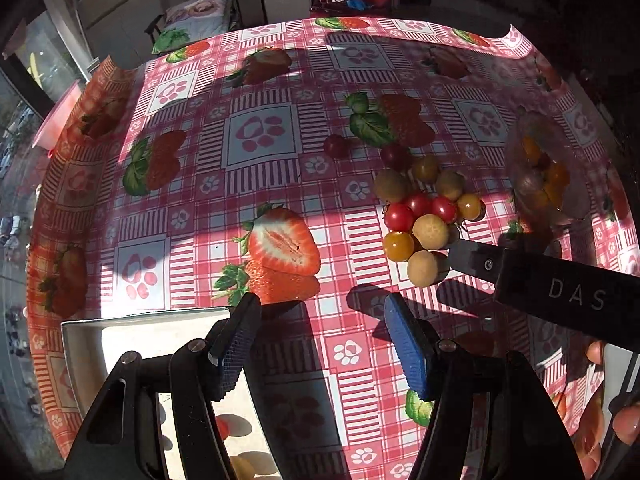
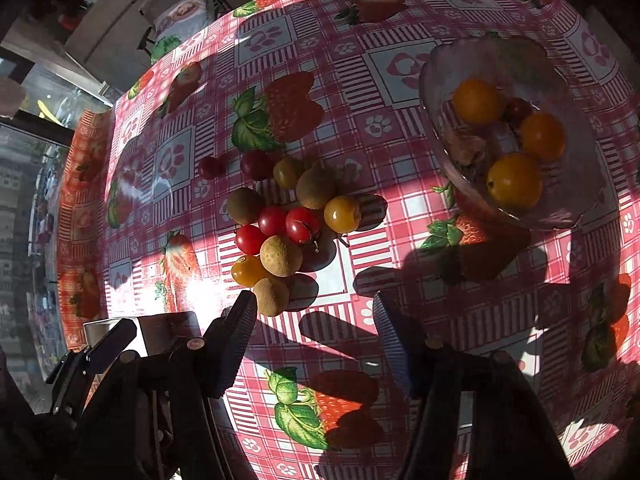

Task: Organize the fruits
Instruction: 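Grasp a yellow cherry tomato with the left tool while the right tool grasps a kiwi, then carry the yellow tomato and kiwi into the tray with both tools, then open both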

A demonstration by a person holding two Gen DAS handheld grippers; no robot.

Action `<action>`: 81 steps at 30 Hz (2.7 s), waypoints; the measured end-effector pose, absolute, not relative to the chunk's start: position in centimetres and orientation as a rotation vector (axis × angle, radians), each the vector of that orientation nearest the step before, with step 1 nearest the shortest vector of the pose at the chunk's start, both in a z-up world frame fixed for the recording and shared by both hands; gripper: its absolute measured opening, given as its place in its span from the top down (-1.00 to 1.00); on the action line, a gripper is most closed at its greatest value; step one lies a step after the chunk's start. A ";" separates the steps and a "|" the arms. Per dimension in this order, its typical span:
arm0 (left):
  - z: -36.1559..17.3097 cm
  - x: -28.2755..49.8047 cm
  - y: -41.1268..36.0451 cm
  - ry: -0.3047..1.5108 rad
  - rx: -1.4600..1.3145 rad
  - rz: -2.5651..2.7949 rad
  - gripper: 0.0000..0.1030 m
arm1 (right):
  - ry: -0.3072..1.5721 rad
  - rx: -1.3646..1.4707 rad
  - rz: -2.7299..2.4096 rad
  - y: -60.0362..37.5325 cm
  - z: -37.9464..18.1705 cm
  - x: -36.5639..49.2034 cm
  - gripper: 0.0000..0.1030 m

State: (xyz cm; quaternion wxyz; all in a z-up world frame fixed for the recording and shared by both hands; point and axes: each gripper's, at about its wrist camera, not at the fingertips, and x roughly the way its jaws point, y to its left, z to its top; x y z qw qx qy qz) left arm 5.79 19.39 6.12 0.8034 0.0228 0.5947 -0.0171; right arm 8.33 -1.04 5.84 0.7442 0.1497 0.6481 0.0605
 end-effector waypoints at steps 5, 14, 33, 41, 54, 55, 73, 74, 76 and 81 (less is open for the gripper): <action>4.6 7.3 18.2 1.274 0.069 -0.068 -0.27 | 1.465 0.382 0.189 -1.0 3.9 10.1 0.00; 3.3 8.6 17.4 1.285 0.078 -0.113 -0.27 | 1.476 0.396 0.302 0.5 3.1 11.6 0.14; 1.8 9.7 15.2 1.306 0.094 -0.154 -0.27 | 1.474 0.533 0.242 -5.5 2.9 7.2 0.44; 2.1 9.7 14.4 1.290 0.113 -0.147 0.53 | 1.464 0.536 0.242 -6.1 3.4 5.7 0.44; 4.0 4.3 15.2 1.296 0.040 -0.171 0.53 | 1.471 0.414 0.242 -6.1 4.4 1.7 0.44; 4.2 3.7 15.6 1.298 0.033 -0.169 0.53 | 1.474 0.404 0.242 -6.0 4.4 1.3 0.44; 7.1 -4.7 21.4 1.307 -0.061 -0.086 0.53 | 1.501 0.275 0.295 -1.0 6.5 -3.9 0.43; 7.3 -5.0 21.8 1.302 -0.065 -0.082 0.53 | 1.499 0.269 0.302 -0.5 6.7 -3.9 0.43; 7.8 -5.4 22.8 1.291 -0.076 -0.069 0.53 | 1.493 0.253 0.318 0.6 7.2 -4.0 0.43; 9.0 -6.4 25.8 1.261 -0.109 -0.023 0.53 | 1.477 0.219 0.371 3.7 8.4 -3.8 0.43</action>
